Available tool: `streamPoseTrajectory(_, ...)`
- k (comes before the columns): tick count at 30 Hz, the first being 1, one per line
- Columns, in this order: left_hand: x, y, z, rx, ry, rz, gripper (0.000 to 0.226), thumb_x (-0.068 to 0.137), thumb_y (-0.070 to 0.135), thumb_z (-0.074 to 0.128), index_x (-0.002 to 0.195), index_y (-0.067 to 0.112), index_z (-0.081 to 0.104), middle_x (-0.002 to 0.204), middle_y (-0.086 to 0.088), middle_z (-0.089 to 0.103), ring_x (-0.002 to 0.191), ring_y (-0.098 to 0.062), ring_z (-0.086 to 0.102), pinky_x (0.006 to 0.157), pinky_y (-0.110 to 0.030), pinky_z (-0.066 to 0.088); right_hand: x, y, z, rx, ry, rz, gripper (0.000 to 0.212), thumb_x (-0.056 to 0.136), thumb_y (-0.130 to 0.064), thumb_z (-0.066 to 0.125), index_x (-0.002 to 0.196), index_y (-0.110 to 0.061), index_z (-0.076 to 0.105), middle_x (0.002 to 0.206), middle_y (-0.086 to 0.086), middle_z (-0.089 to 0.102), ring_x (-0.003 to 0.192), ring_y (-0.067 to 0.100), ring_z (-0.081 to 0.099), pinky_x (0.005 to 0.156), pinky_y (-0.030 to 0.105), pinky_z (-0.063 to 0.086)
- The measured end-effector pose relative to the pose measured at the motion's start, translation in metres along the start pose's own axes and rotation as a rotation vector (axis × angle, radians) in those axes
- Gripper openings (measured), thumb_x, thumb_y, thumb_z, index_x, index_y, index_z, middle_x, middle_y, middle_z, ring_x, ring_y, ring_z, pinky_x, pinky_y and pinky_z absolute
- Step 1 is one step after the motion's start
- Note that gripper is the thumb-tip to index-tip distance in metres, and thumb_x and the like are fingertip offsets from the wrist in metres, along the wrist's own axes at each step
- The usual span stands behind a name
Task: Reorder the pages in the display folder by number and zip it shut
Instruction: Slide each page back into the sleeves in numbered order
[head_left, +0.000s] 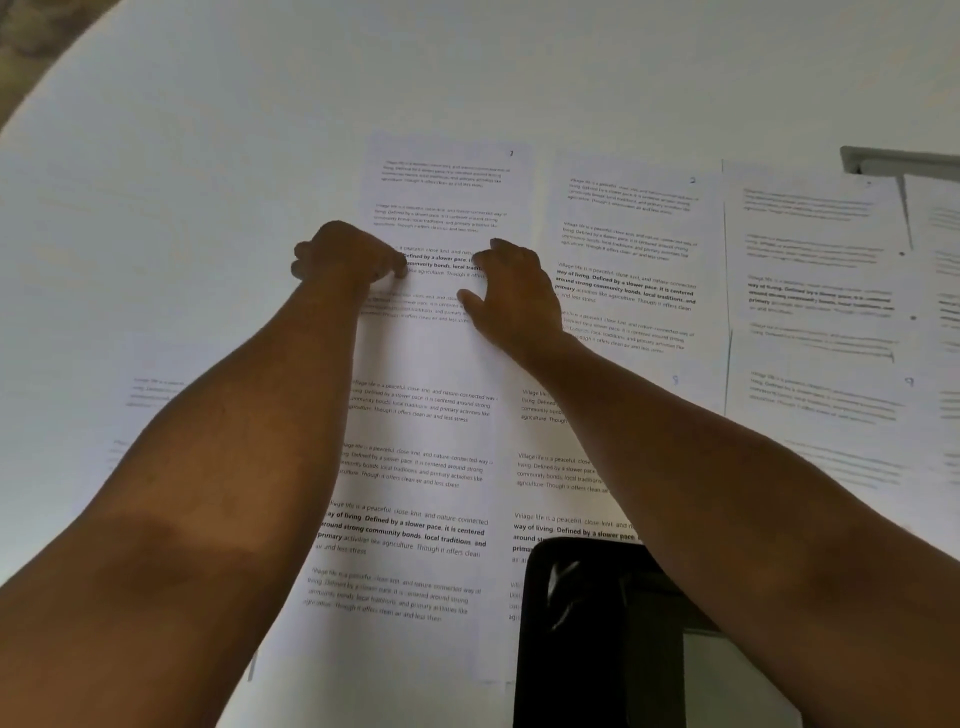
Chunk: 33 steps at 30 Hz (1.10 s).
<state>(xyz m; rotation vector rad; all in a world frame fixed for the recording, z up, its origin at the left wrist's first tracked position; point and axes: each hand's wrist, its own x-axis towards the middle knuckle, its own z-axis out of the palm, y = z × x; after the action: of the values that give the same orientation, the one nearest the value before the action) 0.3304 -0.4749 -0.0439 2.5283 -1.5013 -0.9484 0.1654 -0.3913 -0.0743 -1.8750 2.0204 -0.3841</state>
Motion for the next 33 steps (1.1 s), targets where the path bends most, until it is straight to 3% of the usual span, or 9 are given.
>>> streamPoseTrajectory(3,-0.002,0.011,0.001,0.034,0.018,-0.016,0.092,0.064,0.042,0.086,0.133,0.002,0.040,0.131,-0.017,0.045,0.128,-0.031,0.038,0.102,-0.041,0.042,0.000,0.000,0.001,0.022,-0.001,0.010,0.055,0.093,-0.037,0.060,0.140,-0.013,0.046,0.153,0.005,0.035,0.140,0.023,0.029,0.112,0.035,0.027)
streamPoseTrajectory(6,0.004,0.012,-0.001,-0.120,-0.017,-0.014,0.096,0.057,0.037,0.091,0.130,0.000,0.041,0.128,-0.017,0.054,0.118,-0.030,0.054,0.093,-0.037,0.050,0.002,-0.001,0.000,0.058,-0.009,0.024,0.057,0.092,-0.035,0.062,0.141,-0.012,0.045,0.155,0.008,0.030,0.142,0.024,0.025,0.113,0.035,0.026)
streamPoseTrajectory(9,0.013,0.006,-0.001,-0.241,0.037,0.072,0.031,0.071,0.014,0.078,0.095,0.005,0.060,0.101,-0.010,0.067,0.090,-0.026,0.065,0.072,-0.029,0.052,0.006,-0.001,-0.001,0.142,-0.013,0.088,0.069,0.089,-0.035,0.067,0.146,-0.010,0.037,0.159,0.011,0.019,0.147,0.026,0.015,0.117,0.038,0.023)
streamPoseTrajectory(11,0.011,0.002,-0.002,-0.347,0.071,0.145,0.008,0.078,0.004,0.062,0.084,0.009,0.058,0.083,-0.002,0.061,0.084,-0.023,0.062,0.064,-0.024,0.048,0.009,0.001,-0.002,0.190,-0.011,0.132,0.078,0.087,-0.036,0.068,0.149,-0.008,0.030,0.160,0.013,0.016,0.148,0.027,0.011,0.119,0.038,0.019)
streamPoseTrajectory(16,-0.001,0.003,-0.016,-0.396,0.125,0.426,0.023,0.090,0.015,0.058,0.112,0.011,0.066,0.102,0.003,0.062,0.091,-0.015,0.060,0.077,-0.022,0.047,0.017,0.000,-0.011,0.288,0.028,0.201,0.081,0.089,-0.038,0.065,0.151,-0.005,0.023,0.158,0.013,0.024,0.146,0.026,0.019,0.117,0.033,0.017)
streamPoseTrajectory(22,-0.044,0.014,-0.061,-0.565,0.225,0.639,0.020,0.094,0.016,0.054,0.112,0.012,0.063,0.105,0.004,0.067,0.088,-0.007,0.062,0.070,-0.012,0.049,0.017,-0.015,-0.064,0.702,0.049,0.403,0.085,0.090,-0.042,0.065,0.153,-0.012,0.017,0.154,0.007,0.035,0.139,0.023,0.036,0.112,0.032,0.031)
streamPoseTrajectory(27,-0.109,0.015,-0.101,-0.647,0.245,0.681,0.017,0.096,0.018,0.055,0.111,0.016,0.061,0.104,0.006,0.067,0.090,-0.008,0.063,0.073,-0.013,0.051,-0.007,-0.026,-0.131,0.971,0.094,0.446,0.089,0.084,-0.044,0.071,0.152,-0.017,0.021,0.150,0.005,0.042,0.129,0.018,0.047,0.105,0.029,0.039)
streamPoseTrajectory(30,-0.157,0.007,-0.112,-0.763,0.171,0.649,0.018,0.096,0.019,0.058,0.113,0.016,0.062,0.106,0.004,0.068,0.092,-0.010,0.065,0.078,-0.021,0.053,-0.041,-0.023,-0.171,1.065,0.135,0.440,0.088,0.082,-0.037,0.076,0.150,-0.018,0.024,0.142,0.004,0.049,0.107,0.012,0.054,0.089,0.024,0.042)
streamPoseTrajectory(33,-0.205,-0.006,-0.113,-0.821,0.088,0.641,0.017,0.096,0.020,0.059,0.112,0.020,0.063,0.105,0.004,0.069,0.093,-0.011,0.067,0.079,-0.026,0.054,-0.084,-0.011,-0.200,1.095,0.108,0.432,0.086,0.079,-0.037,0.078,0.148,-0.017,0.030,0.133,0.000,0.052,0.107,0.011,0.052,0.090,0.025,0.040)
